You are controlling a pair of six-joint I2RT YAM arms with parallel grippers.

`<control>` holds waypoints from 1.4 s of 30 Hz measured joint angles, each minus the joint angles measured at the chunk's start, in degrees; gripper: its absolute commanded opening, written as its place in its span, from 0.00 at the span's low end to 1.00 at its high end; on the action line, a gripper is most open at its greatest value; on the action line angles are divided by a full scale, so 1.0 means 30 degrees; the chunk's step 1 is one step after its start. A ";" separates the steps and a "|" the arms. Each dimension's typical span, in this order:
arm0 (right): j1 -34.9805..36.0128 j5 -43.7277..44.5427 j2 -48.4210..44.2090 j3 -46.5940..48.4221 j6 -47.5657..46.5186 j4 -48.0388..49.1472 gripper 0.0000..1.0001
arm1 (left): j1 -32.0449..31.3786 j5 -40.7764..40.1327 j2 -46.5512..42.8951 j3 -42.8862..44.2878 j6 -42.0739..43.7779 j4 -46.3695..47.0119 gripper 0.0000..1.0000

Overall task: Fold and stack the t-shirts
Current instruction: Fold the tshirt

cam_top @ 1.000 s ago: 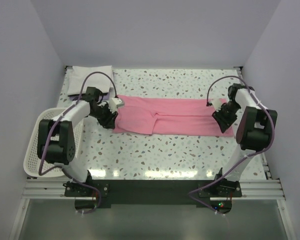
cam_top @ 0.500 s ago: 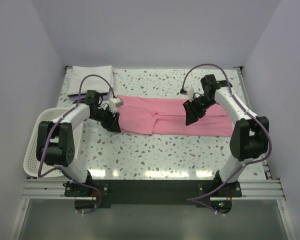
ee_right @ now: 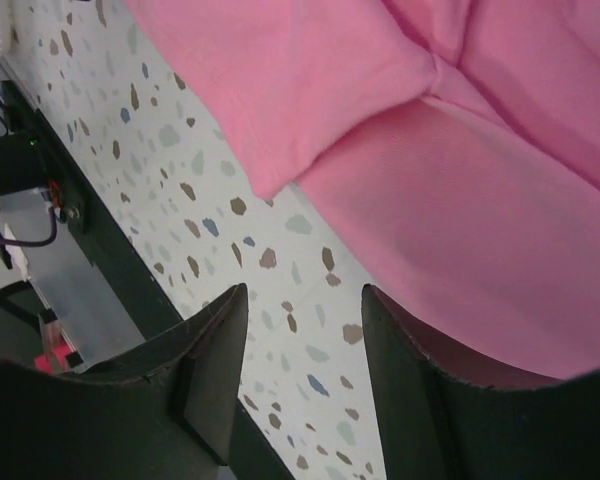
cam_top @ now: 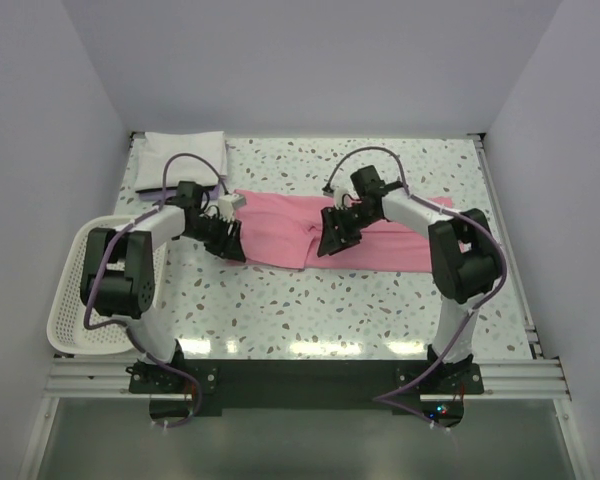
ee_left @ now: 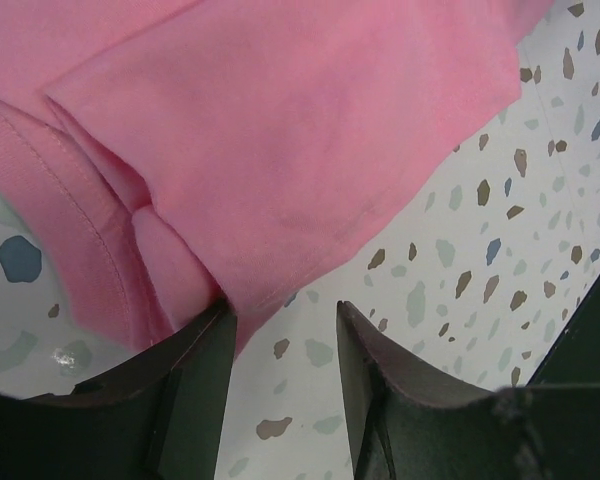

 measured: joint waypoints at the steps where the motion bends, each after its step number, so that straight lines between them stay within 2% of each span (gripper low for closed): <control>1: 0.0277 0.0022 0.0153 0.0000 0.0517 0.0532 0.53 | 0.0000 -0.0029 0.0051 0.0029 -0.0160 0.0073 0.50; 9: 0.1931 0.0058 0.1800 0.0153 0.3759 0.3344 0.54 | 0.0000 0.0138 0.0073 0.0066 -0.1341 0.1217 0.52; 16: 0.2455 0.0189 0.2790 0.0189 0.5042 0.3956 0.53 | 0.0000 0.0772 0.0073 0.0066 -0.1829 0.1537 0.41; 25: 0.2630 0.0109 0.2790 0.0270 0.5865 0.4342 0.49 | 0.0000 0.1348 0.0073 0.0066 -0.1843 0.1494 0.40; 27: 0.2667 0.0073 0.2827 0.0270 0.6011 0.4473 0.45 | 0.0000 0.1413 0.0073 0.0066 -0.1843 0.1479 0.38; 33: 0.2754 0.0022 0.3468 0.0474 0.6135 0.4612 0.25 | 0.0000 0.1552 0.0073 0.0073 -0.1814 0.1370 0.32; 34: 0.2754 0.0029 0.3483 0.0474 0.6135 0.4590 0.14 | 0.0000 0.1559 0.0073 0.0102 -0.1814 0.1282 0.31; 36: 0.2754 0.0015 0.3483 0.0568 0.6054 0.4546 0.03 | 0.0000 0.1566 0.0073 0.0262 -0.1821 0.1027 0.27; 37: 0.2754 0.0029 0.3483 0.0670 0.6040 0.4524 0.00 | 0.0000 0.1574 0.0073 0.0415 -0.1829 0.0896 0.26; 42: 0.2703 0.0051 0.3446 0.1231 0.5945 0.4481 0.00 | 0.0000 0.1792 0.0073 0.1450 -0.1829 0.0415 0.19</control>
